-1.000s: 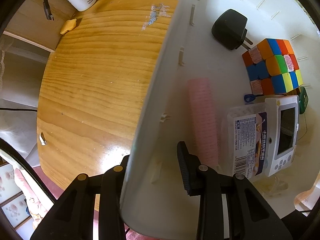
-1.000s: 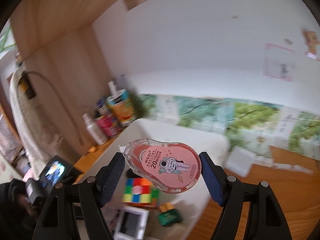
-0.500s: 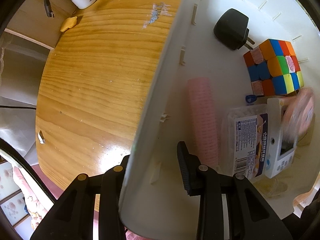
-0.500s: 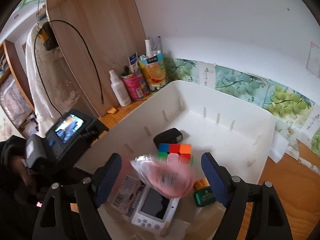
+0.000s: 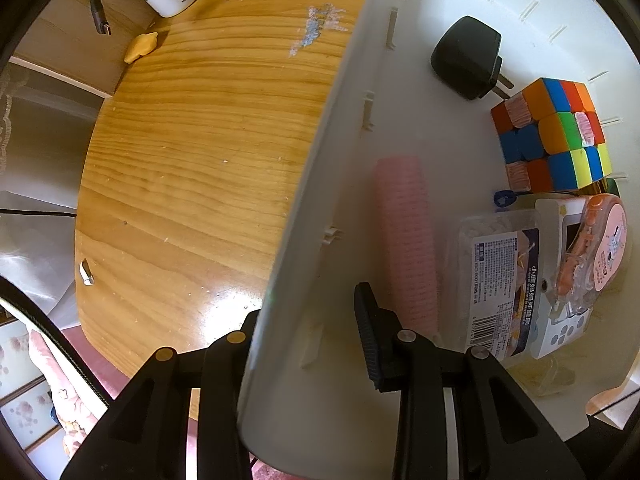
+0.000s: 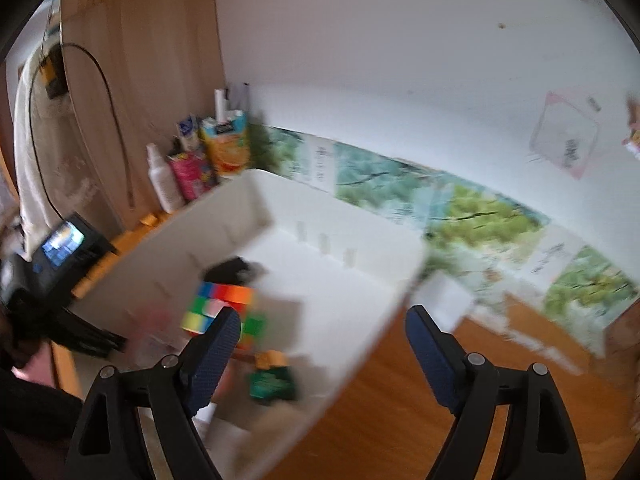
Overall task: Organize rigid objects
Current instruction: 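Carry the pink tape dispenser into the tray and release it, then move the right tool to the white cube charger and grasp it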
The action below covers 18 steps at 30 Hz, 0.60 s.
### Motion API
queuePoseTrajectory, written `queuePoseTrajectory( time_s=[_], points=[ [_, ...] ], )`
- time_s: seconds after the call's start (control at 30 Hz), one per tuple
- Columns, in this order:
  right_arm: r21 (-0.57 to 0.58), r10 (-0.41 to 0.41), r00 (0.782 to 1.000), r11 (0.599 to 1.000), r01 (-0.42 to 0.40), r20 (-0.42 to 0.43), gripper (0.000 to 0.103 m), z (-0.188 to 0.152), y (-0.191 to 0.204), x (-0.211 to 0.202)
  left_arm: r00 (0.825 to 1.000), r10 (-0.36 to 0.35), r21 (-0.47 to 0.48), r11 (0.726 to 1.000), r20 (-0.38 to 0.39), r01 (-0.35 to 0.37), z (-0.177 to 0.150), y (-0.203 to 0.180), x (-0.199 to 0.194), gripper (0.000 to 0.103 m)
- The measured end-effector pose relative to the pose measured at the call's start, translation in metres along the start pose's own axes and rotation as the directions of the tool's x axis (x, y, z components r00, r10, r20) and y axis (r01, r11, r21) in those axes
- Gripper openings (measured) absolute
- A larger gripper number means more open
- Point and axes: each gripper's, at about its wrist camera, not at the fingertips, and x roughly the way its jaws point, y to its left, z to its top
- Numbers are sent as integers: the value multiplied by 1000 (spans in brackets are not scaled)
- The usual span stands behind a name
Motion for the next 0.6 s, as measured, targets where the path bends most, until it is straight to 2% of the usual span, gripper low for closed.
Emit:
queuePoseTrajectory(
  time_s=[0.17,0.3,0.37,0.47,0.6],
  points=[
    [-58,-72,997,996,71,-15,86,-2,-39,-1,1000,7,-11,1000,-10,-7,3,-1,1,37],
    [-93,-82,997,992,81,-4,87,4,-64,-2,1000,13,-22,1000,-19,-13,6,0,1,38],
    [-122,-73,997,990,71,-5,88,7,-74,-1,1000,16,-27,999,-23,-17,8,0,1,39],
    [-191,-32,999,981,29,-9,103,11,-86,3,999,19,-39,999,-28,-20,10,0,1,39],
    [-224,23,998,974,-35,-58,103,13,-100,20,999,26,-59,998,-36,-28,13,3,2,40]
  ],
)
